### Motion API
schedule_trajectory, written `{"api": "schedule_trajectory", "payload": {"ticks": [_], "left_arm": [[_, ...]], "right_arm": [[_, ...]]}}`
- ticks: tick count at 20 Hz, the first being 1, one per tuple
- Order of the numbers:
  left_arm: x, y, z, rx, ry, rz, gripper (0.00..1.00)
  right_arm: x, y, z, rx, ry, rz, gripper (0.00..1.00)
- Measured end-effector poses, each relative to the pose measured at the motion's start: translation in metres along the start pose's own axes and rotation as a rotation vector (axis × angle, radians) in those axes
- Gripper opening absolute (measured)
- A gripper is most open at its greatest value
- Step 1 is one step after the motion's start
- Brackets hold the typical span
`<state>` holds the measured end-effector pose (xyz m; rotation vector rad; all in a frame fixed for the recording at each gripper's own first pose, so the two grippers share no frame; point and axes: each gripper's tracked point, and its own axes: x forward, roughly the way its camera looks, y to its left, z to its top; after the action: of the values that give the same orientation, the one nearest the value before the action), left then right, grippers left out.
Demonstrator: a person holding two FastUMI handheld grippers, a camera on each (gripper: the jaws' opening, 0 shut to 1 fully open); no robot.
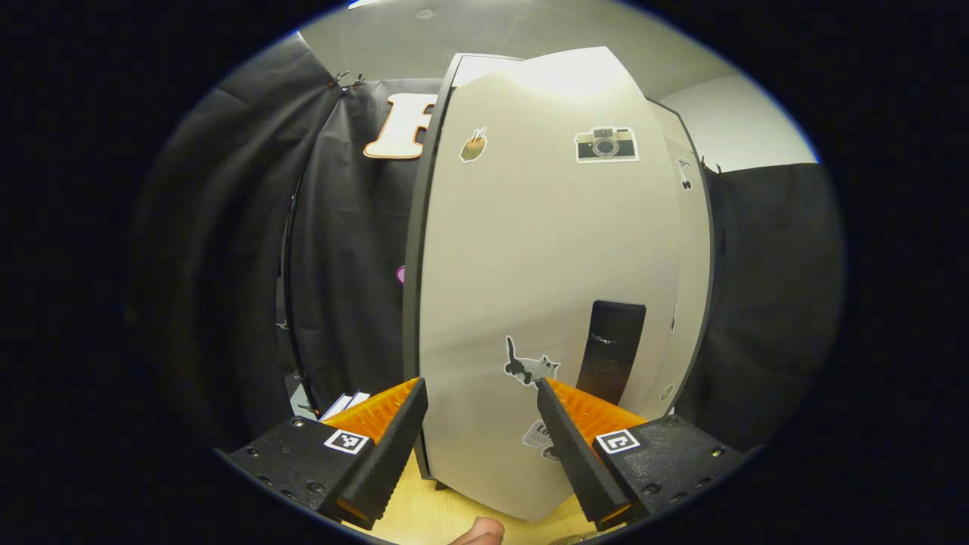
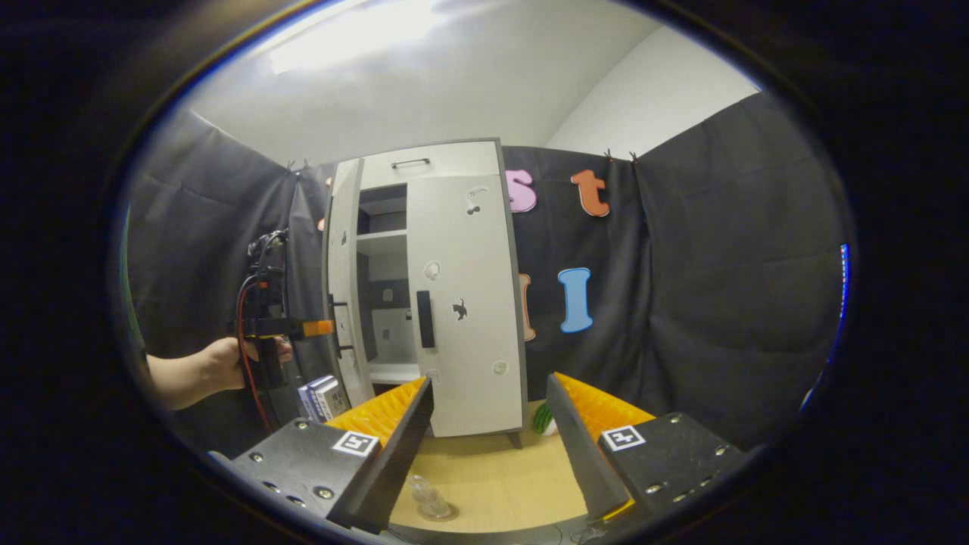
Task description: Grasp the bottle in the cabinet with the left hand and place it on the coaster, then close the right door with the right hand and the left door with the left hand.
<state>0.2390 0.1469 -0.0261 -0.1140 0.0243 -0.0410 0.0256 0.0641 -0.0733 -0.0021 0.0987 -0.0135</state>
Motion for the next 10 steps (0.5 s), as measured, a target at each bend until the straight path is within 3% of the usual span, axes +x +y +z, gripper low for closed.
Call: {"api": "schedule_trajectory", "payload": {"ticks": [6,10], "left_arm": [[0.008,-0.015,-0.007,0.004,0.021,-0.013,0.93],[0.004,-0.009,-0.024,-0.019,0.042,0.035,0.94]], "right_arm": [[0.027,0.005,-0.002,-0.009,-0.013,0.024,0.92],[0.045,0.011,-0.004,-0.002,-0.014,0.037,0.92]]}}
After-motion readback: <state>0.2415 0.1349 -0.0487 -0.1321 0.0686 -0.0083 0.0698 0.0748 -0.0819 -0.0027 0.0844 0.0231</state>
